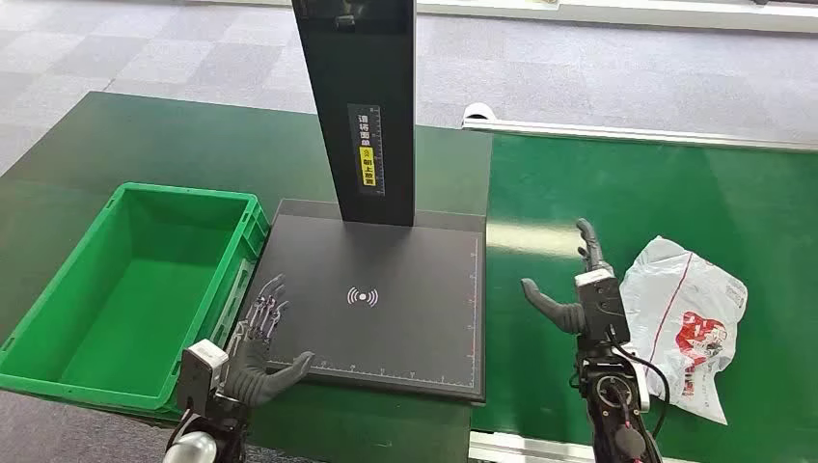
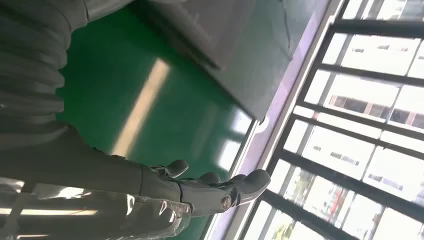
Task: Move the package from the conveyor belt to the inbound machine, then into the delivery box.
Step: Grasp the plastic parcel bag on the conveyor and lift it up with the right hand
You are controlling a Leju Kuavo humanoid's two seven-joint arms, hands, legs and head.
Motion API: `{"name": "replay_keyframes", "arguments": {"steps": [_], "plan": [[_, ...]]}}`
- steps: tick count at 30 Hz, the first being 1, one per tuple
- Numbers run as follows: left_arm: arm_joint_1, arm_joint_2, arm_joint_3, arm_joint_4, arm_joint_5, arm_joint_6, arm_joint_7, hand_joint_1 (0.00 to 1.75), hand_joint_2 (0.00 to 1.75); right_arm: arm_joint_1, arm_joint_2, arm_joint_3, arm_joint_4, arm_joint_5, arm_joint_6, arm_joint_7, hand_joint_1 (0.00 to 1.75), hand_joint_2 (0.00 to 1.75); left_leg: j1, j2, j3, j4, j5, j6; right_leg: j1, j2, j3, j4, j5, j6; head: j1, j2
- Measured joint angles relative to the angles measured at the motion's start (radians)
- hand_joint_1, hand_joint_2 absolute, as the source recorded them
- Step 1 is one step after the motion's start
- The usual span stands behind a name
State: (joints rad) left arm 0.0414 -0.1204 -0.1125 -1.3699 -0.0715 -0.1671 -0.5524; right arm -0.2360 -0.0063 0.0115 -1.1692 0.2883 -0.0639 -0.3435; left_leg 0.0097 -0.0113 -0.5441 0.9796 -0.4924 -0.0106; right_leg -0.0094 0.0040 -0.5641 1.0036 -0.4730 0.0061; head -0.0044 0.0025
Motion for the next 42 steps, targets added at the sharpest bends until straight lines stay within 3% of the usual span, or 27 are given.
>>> {"name": "replay_keyframes", "arguments": {"steps": [3, 7, 15, 24, 32, 37, 42], "plan": [[0.001, 0.0, 0.005, 0.0, -0.004, 0.002, 0.0, 0.0, 1.75, -0.001, -0.006, -0.044, 0.0, 0.055, 0.004, 0.017, 0.0, 1.75, 0.0, 0.0, 0.0, 0.0, 0.0, 0.0, 0.0, 0.0, 0.0, 0.0, 0.0, 0.0, 0.0, 0.0], [-0.005, -0.002, 0.01, 0.001, -0.012, 0.003, 0.0, 0.0, 1.75, -0.02, -0.016, -0.09, 0.007, 0.224, 0.005, 0.075, 0.0, 1.75, 0.0, 0.0, 0.0, 0.0, 0.0, 0.0, 0.0, 0.0, 0.0, 0.0, 0.0, 0.0, 0.0, 0.0], [-0.013, -0.007, 0.012, 0.005, -0.009, 0.0, 0.0, 0.0, 1.75, -0.066, -0.027, -0.118, 0.044, 0.316, 0.011, 0.126, 0.0, 1.75, 0.0, 0.0, 0.0, 0.0, 0.0, 0.0, 0.0, 0.001, 0.0, 0.0, 0.0, 0.0, -0.001, 0.0], [-0.025, -0.008, 0.018, 0.021, 0.023, 0.002, 0.0, 0.0, 1.75, -0.2, -0.139, -0.122, 0.35, 0.492, -0.053, 0.26, 0.0, 1.75, 0.0, -0.001, 0.0, 0.001, 0.0, 0.001, -0.001, -0.001, 0.001, 0.0, 0.001, 0.002, 0.0, 0.0], [-0.025, -0.006, 0.022, 0.03, 0.031, 0.006, 0.002, 0.0, 1.75, -0.208, -0.183, -0.121, 0.484, 0.531, -0.034, 0.337, 0.0, 1.75, 0.0, -0.001, 0.0, 0.001, 0.0, 0.0, 0.0, -0.001, 0.0, 0.0, 0.001, 0.002, 0.0, 0.0], [-0.026, -0.005, 0.022, 0.036, 0.039, 0.013, 0.004, 0.0, 1.75, -0.214, -0.208, -0.122, 0.542, 0.555, 0.037, 0.419, 0.0, 1.75, 0.0, -0.001, 0.0, 0.001, 0.0, 0.001, 0.0, -0.001, 0.001, 0.0, 0.001, 0.002, 0.0, 0.0], [-0.027, -0.005, 0.022, 0.039, 0.045, 0.024, 0.008, 0.0, 1.75, -0.221, -0.238, -0.139, 0.582, 0.548, 0.071, 0.437, 0.0, 1.75, 0.0, -0.001, 0.001, 0.002, 0.0, 0.001, -0.001, -0.001, 0.002, 0.0, 0.001, 0.002, 0.0, 0.0]]}}
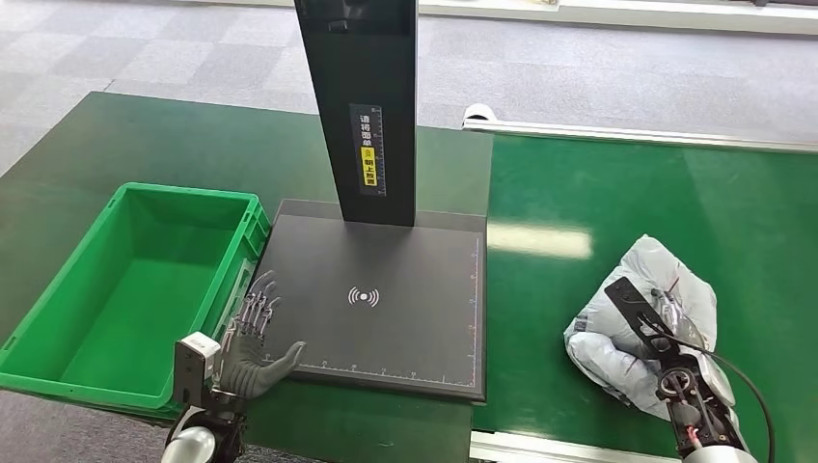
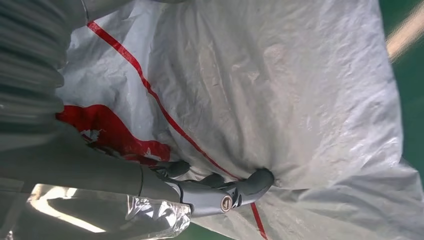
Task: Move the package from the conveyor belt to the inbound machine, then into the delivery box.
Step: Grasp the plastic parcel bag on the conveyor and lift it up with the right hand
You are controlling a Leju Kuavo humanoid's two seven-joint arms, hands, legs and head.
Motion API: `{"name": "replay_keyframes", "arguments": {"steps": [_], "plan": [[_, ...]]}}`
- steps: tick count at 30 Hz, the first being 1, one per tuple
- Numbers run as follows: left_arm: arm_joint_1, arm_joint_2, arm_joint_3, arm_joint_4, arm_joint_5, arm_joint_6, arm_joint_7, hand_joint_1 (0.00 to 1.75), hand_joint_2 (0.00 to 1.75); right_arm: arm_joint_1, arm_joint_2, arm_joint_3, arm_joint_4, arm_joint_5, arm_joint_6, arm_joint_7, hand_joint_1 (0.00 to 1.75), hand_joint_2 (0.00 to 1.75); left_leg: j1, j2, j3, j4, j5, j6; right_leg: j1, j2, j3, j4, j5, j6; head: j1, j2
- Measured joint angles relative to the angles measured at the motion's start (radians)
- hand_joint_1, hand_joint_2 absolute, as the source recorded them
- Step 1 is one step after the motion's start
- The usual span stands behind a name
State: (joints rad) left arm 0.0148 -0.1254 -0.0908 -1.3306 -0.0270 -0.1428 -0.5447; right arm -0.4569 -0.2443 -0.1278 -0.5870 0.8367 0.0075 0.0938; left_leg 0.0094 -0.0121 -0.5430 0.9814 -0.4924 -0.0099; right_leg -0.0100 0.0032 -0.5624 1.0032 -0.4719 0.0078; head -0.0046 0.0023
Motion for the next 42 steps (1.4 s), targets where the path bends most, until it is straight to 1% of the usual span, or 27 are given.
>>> {"name": "replay_keyframes", "arguments": {"steps": [3, 4, 7, 8, 13, 18, 22, 30, 33, 36, 39, 42], "plan": [[-0.001, -0.001, 0.0, 0.0, 0.001, 0.001, 0.007, 0.0, 1.75, -0.007, -0.013, -0.009, 0.017, 0.013, 0.013, 0.019, 0.0, 1.75, 0.0, 0.0, 0.001, 0.001, 0.0, 0.0, 0.0, 0.0, 0.001, 0.0, 0.0, 0.0, 0.0, 0.0], [-0.001, -0.001, -0.001, 0.0, 0.001, 0.001, 0.009, 0.0, 1.75, -0.008, -0.016, -0.012, 0.022, 0.016, 0.015, 0.023, 0.38, 1.75, 0.0, 0.0, 0.001, 0.001, 0.0, 0.0, 0.0, 0.0, 0.002, 0.0, 0.0, 0.0, 0.0, 0.0], [-0.002, -0.001, -0.003, 0.0, 0.001, 0.001, 0.011, 0.0, 1.75, -0.009, -0.018, -0.02, 0.031, 0.02, 0.02, 0.021, 1.68, 1.75, 0.0, 0.0, 0.002, 0.001, 0.0, 0.0, 0.0, 0.0, 0.003, 0.0, 0.0, 0.0, 0.0, 0.0], [-0.002, -0.001, -0.004, 0.0, 0.001, 0.001, 0.012, 0.0, 1.75, -0.008, -0.018, -0.023, 0.033, 0.019, 0.023, 0.015, 1.74, 1.75, 0.0, 0.0, 0.003, 0.001, 0.0, 0.0, 0.0, 0.0, 0.003, 0.0, 0.0, 0.0, 0.0, 0.0], [-0.002, -0.001, -0.009, 0.0, 0.001, 0.002, 0.012, 0.0, 1.75, -0.008, -0.018, -0.044, 0.034, 0.001, 0.039, -0.031, 1.75, 1.75, 0.0, 0.001, 0.004, 0.001, 0.0, 0.0, 0.0, 0.001, 0.004, 0.0, 0.001, 0.001, 0.0, 0.0], [-0.002, 0.0, -0.009, 0.0, 0.001, 0.003, 0.012, 0.0, 1.75, -0.009, -0.019, -0.056, 0.034, -0.006, 0.044, -0.048, 1.75, 1.75, 0.0, 0.001, 0.005, 0.001, 0.0, 0.0, 0.0, 0.001, 0.005, 0.0, 0.001, 0.001, 0.0, 0.0], [-0.002, 0.001, -0.009, 0.0, 0.003, 0.004, 0.012, 0.0, 1.75, -0.01, -0.018, -0.061, 0.034, -0.017, 0.065, -0.079, 1.75, 1.75, 0.0, 0.001, 0.005, 0.001, 0.0, 0.0, 0.001, 0.001, 0.005, 0.0, 0.001, 0.001, 0.0, 0.0], [0.001, 0.002, -0.01, 0.0, 0.007, 0.008, 0.012, 0.0, 1.75, -0.008, -0.006, -0.061, 0.027, -0.035, 0.077, -0.125, 1.75, 1.75, 0.0, 0.001, 0.004, 0.001, 0.0, 0.0, 0.001, 0.001, 0.005, 0.0, 0.001, 0.001, 0.0, 0.0], [0.005, 0.003, -0.01, 0.0, 0.011, 0.012, 0.011, 0.0, 1.75, 0.004, 0.003, -0.061, 0.01, -0.08, 0.083, -0.185, 1.75, 1.75, 0.0, 0.001, 0.003, 0.001, 0.0, 0.0, 0.001, 0.001, 0.004, 0.0, 0.001, 0.001, 0.0, 0.0], [0.011, 0.006, -0.01, -0.003, 0.015, 0.016, 0.007, 0.0, 1.75, 0.03, 0.02, -0.059, -0.039, -0.147, 0.09, -0.255, 1.75, 1.75, 0.0, 0.001, 0.002, 0.001, 0.0, 0.0, 0.001, 0.001, 0.003, 0.0, 0.001, 0.001, 0.0, 0.0], [0.019, 0.008, -0.01, -0.007, 0.018, 0.017, -0.002, 0.0, 1.75, 0.07, 0.045, -0.051, -0.144, -0.239, 0.071, -0.357, 1.75, 1.75, 0.0, 0.001, 0.0, 0.001, 0.0, 0.0, 0.001, 0.001, 0.001, 0.0, 0.001, 0.001, 0.0, 0.0], [0.02, 0.009, -0.009, -0.01, 0.014, 0.022, -0.012, 0.0, 1.75, 0.109, 0.074, -0.047, -0.29, -0.325, 0.031, -0.447, 1.75, 1.75, 0.001, 0.0, -0.002, 0.001, 0.0, 0.0, 0.001, 0.0, -0.001, 0.001, 0.001, 0.001, 0.0, 0.0]]}}
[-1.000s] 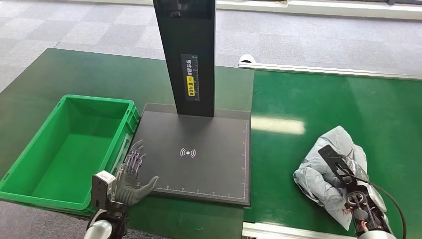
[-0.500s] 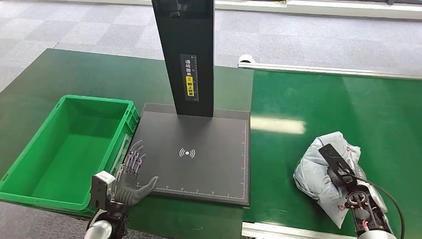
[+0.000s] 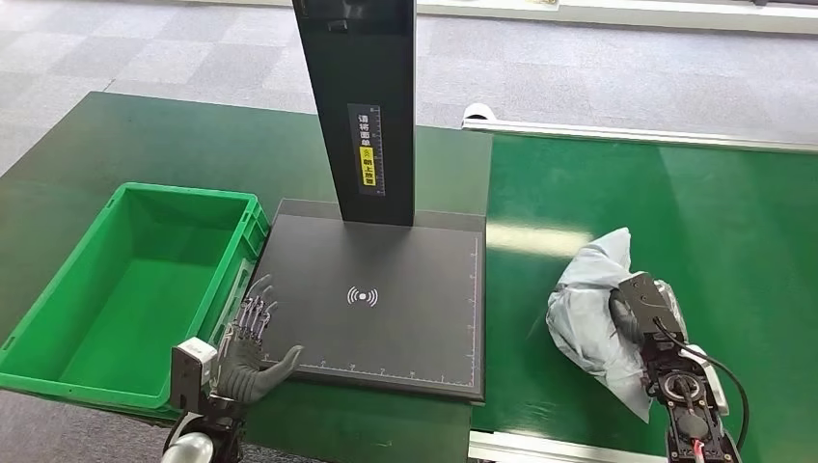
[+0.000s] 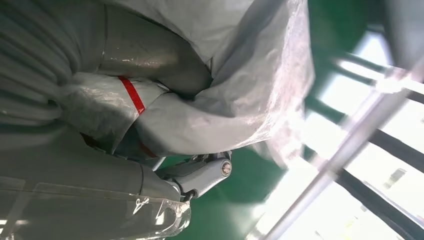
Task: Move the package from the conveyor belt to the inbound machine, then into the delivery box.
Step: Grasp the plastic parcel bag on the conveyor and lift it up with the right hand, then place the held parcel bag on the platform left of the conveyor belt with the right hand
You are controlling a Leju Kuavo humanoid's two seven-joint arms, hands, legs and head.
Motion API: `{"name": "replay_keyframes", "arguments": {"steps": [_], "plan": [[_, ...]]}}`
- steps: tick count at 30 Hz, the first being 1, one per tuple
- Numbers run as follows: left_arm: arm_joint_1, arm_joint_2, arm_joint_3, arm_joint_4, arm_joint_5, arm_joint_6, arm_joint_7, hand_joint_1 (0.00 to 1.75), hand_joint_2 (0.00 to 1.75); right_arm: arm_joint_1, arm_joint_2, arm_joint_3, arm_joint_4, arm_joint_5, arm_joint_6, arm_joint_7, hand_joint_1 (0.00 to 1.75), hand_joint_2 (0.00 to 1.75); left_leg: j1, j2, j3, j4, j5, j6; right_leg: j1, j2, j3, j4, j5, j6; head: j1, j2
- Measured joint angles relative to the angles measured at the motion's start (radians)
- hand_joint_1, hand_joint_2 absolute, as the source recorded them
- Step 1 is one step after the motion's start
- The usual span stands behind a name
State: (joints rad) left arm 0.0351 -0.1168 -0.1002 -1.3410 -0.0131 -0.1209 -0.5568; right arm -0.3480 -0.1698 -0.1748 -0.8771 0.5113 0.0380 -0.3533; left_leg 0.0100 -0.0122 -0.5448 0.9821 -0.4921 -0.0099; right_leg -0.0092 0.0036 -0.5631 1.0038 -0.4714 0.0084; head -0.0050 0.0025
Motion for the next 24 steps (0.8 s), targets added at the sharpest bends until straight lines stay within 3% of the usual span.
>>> {"name": "replay_keyframes", "arguments": {"steps": [3, 9, 15, 24], "plan": [[-0.003, -0.001, 0.001, -0.002, -0.017, 0.008, -0.007, 0.0, 1.75, 0.054, 0.04, 0.0, -0.218, -0.08, -0.05, -0.067, 1.75, 1.75, 0.0, -0.001, -0.001, 0.0, 0.0, 0.0, 0.0, -0.001, -0.001, 0.0, 0.0, 0.0, 0.0, 0.0], [-0.014, -0.012, 0.001, -0.003, -0.034, 0.004, -0.006, 0.0, 1.75, 0.147, 0.109, 0.0, -0.59, -0.145, -0.074, -0.099, 1.75, 1.75, 0.0, 0.0, -0.002, 0.0, 0.0, 0.0, 0.0, 0.0, -0.002, 0.0, -0.001, 0.0, 0.0, 0.0], [-0.028, -0.02, 0.003, -0.004, -0.03, 0.003, -0.006, 0.0, 1.75, 0.198, 0.144, 0.017, -0.756, -0.155, -0.16, -0.204, 1.75, 1.75, 0.0, 0.0, -0.002, 0.0, 0.0, 0.0, 0.0, 0.0, -0.002, 0.0, 0.0, 0.0, 0.0, 0.0], [-0.038, -0.031, 0.01, -0.012, -0.026, 0.005, -0.003, 0.0, 1.75, 0.226, 0.169, 0.033, -0.873, -0.155, -0.189, -0.214, 1.75, 1.75, 0.0, 0.0, -0.001, 0.0, 0.0, 0.0, 0.0, 0.0, -0.002, 0.0, 0.0, 0.0, 0.0, 0.0]]}}
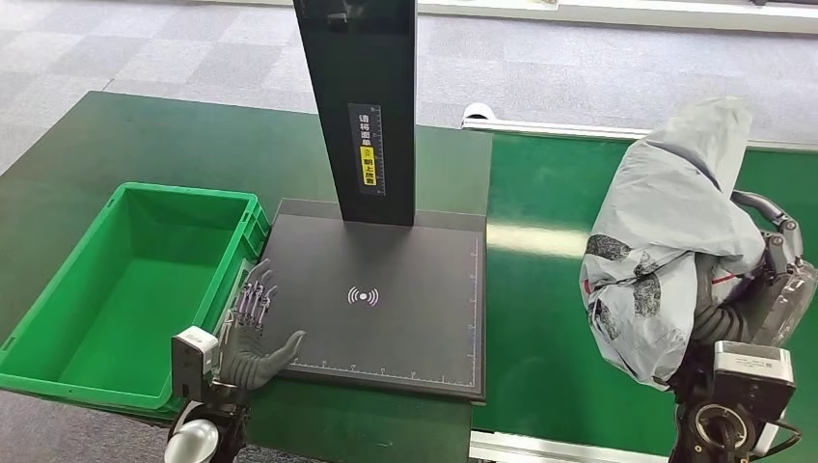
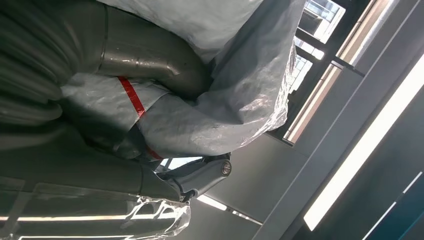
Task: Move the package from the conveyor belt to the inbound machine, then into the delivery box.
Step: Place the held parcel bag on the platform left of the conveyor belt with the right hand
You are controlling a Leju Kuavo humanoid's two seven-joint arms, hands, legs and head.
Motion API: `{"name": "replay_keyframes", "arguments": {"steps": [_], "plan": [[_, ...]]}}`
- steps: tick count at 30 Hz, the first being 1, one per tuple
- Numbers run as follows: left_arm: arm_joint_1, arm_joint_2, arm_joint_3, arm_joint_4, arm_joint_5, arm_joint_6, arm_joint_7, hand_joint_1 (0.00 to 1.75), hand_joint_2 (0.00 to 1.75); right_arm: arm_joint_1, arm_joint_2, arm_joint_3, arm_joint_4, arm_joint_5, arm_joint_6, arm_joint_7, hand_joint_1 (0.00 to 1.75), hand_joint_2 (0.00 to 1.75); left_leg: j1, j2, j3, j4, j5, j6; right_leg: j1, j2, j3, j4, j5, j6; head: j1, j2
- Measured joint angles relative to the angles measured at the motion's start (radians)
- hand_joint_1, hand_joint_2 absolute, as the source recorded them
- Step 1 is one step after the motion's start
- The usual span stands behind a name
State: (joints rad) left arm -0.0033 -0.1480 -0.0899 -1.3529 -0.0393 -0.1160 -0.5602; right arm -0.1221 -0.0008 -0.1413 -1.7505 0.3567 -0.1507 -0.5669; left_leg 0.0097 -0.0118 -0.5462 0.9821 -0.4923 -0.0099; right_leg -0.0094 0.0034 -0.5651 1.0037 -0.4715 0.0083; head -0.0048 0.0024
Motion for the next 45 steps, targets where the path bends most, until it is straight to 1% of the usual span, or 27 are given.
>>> {"name": "replay_keyframes", "arguments": {"steps": [11, 14, 15, 17, 19, 21, 22, 24, 26, 28, 31, 35, 45], "plan": [[-0.001, -0.003, 0.003, -0.001, 0.002, 0.002, 0.0, 0.0, 1.75, 0.005, 0.007, 0.005, -0.015, 0.001, 0.002, 0.0, 1.75, 1.75, 0.0, 0.0, 0.0, 0.0, 0.0, 0.0, 0.0, 0.0, 0.0, 0.0, 0.0, 0.0, 0.0, 0.0], [-0.002, -0.005, 0.01, -0.003, 0.036, 0.034, -0.018, 0.0, 1.75, -0.003, 0.007, 0.032, -0.003, 0.046, 0.045, 0.007, 1.75, 1.75, 0.0, 0.002, -0.001, -0.001, 0.0, 0.0, 0.0, 0.001, 0.0, 0.0, 0.0, 0.0, 0.0, 0.0], [-0.003, -0.005, 0.014, -0.006, 0.054, 0.048, -0.025, 0.0, 1.75, -0.014, 0.006, 0.06, 0.016, 0.092, 0.061, 0.014, 1.75, 1.75, 0.0, 0.003, -0.001, -0.001, 0.0, 0.0, 0.0, 0.003, 0.001, 0.0, 0.0, -0.001, 0.0, 0.0], [-0.009, -0.004, 0.019, -0.01, 0.077, 0.062, -0.029, 0.0, 1.75, -0.051, 0.003, 0.147, 0.092, 0.227, 0.061, 0.041, 1.75, 1.75, 0.0, 0.006, 0.0, -0.001, 0.0, 0.0, 0.0, 0.006, 0.001, 0.0, 0.001, -0.001, 0.0, 0.0], [-0.015, -0.003, 0.021, -0.012, 0.086, 0.065, -0.03, 0.0, 1.75, -0.1, -0.004, 0.262, 0.205, 0.381, 0.059, 0.084, 1.75, 1.75, 0.001, 0.006, 0.001, -0.001, 0.0, -0.001, 0.001, 0.007, 0.001, 0.0, 0.001, -0.002, 0.0, 0.0], [-0.018, 0.0, 0.021, -0.013, 0.091, 0.065, -0.031, 0.0, 1.75, -0.153, -0.012, 0.387, 0.343, 0.487, 0.089, 0.128, 1.75, 1.75, 0.001, 0.005, 0.002, -0.001, 0.001, -0.001, 0.001, 0.005, 0.001, 0.0, 0.001, -0.002, 0.0, 0.0], [-0.019, 0.001, 0.021, -0.013, 0.093, 0.065, -0.031, 0.0, 1.75, -0.179, -0.015, 0.444, 0.417, 0.508, 0.113, 0.143, 1.75, 1.75, 0.001, 0.004, 0.002, -0.001, 0.002, -0.001, 0.002, 0.004, 0.001, 0.0, 0.002, -0.002, 0.0, 0.0], [-0.02, 0.005, 0.021, -0.013, 0.1, 0.066, -0.033, 0.0, 1.75, -0.221, -0.019, 0.542, 0.564, 0.506, 0.157, 0.154, 1.75, 1.75, 0.002, 0.0, 0.001, -0.001, 0.002, -0.001, 0.002, 0.001, 0.001, 0.001, 0.002, -0.002, 0.0, 0.0], [-0.02, 0.008, 0.021, -0.012, 0.105, 0.071, -0.036, 0.0, 1.75, -0.253, -0.018, 0.616, 0.694, 0.487, 0.179, 0.148, 1.75, 1.75, 0.002, -0.001, 0.0, -0.001, 0.002, -0.001, 0.002, -0.001, 0.001, 0.001, 0.001, -0.002, 0.0, 0.0], [-0.019, 0.01, 0.021, -0.012, 0.11, 0.08, -0.04, 0.0, 1.75, -0.283, -0.015, 0.675, 0.799, 0.478, 0.179, 0.144, 1.75, 1.75, 0.001, -0.001, 0.0, -0.001, 0.002, -0.001, 0.002, -0.001, 0.001, 0.0, 0.001, -0.002, 0.0, 0.0], [-0.019, 0.013, 0.02, -0.009, 0.113, 0.086, -0.044, 0.0, 1.75, -0.337, -0.005, 0.735, 0.908, 0.474, 0.173, 0.144, 1.75, 1.75, 0.001, 0.002, 0.002, -0.001, 0.001, -0.001, 0.001, 0.002, 0.001, 0.0, 0.001, -0.002, 0.0, 0.0], [-0.019, 0.015, 0.02, -0.002, 0.114, 0.094, -0.046, 0.0, 1.75, -0.391, 0.006, 0.775, 0.99, 0.466, 0.173, 0.141, 1.75, 1.75, 0.001, 0.005, 0.007, -0.001, 0.0, -0.001, 0.001, 0.005, 0.005, 0.0, 0.001, -0.002, 0.0, 0.0], [-0.019, 0.016, 0.02, 0.004, 0.114, 0.096, -0.047, 0.0, 1.75, -0.428, 0.018, 0.803, 1.055, 0.454, 0.174, 0.13, 1.75, 1.75, 0.002, 0.008, 0.015, -0.001, 0.001, -0.001, 0.002, 0.008, 0.011, 0.0, 0.003, -0.003, 0.0, 0.0]]}}
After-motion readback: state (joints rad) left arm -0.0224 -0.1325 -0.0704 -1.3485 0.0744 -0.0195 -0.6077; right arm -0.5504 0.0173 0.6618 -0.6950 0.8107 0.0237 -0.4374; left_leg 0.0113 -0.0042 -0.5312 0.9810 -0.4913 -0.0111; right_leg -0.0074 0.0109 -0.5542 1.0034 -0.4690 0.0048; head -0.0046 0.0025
